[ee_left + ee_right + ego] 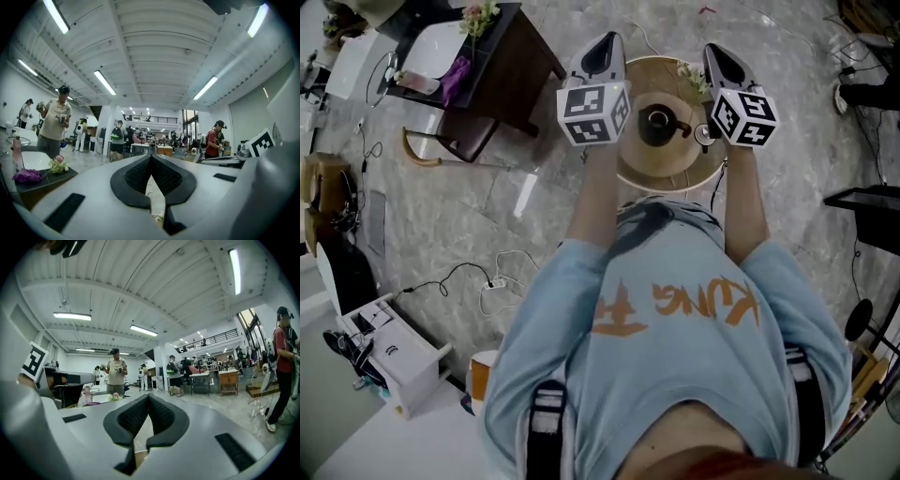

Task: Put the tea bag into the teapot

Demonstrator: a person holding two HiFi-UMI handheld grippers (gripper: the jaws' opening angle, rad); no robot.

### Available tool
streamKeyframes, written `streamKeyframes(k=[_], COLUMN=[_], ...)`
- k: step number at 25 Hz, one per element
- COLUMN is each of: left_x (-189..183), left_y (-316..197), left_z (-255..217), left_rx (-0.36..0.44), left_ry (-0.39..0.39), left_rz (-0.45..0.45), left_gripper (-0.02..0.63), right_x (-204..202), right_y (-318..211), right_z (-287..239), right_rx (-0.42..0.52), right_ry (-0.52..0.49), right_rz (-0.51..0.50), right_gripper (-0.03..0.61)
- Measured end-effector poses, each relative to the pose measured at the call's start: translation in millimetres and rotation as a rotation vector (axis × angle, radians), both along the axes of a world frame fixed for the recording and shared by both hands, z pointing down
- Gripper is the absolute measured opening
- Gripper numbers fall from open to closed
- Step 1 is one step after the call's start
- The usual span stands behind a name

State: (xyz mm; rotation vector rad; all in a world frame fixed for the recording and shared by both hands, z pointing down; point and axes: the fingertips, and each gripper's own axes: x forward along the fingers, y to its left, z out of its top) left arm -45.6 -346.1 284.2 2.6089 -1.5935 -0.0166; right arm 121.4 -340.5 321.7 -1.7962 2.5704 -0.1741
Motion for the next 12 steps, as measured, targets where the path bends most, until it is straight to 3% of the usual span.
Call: streamKeyframes(k=[6, 12], left_x=[7, 12], left_y=[-8, -15], left_z=[-33, -36], left_rx=[0.063, 0.073], left_ry=[-0.008, -0.009], left_rz=[0.009, -0.010], left_gripper=[0.025, 0.025], right_x=[2, 14], right_y=[-2, -5], right_z=[-46, -64], right_rx=[0.095, 0.136], right_ry=[0.021, 0.030], right_rz=[-0.008, 0.016], right_gripper=[0.011, 0.011])
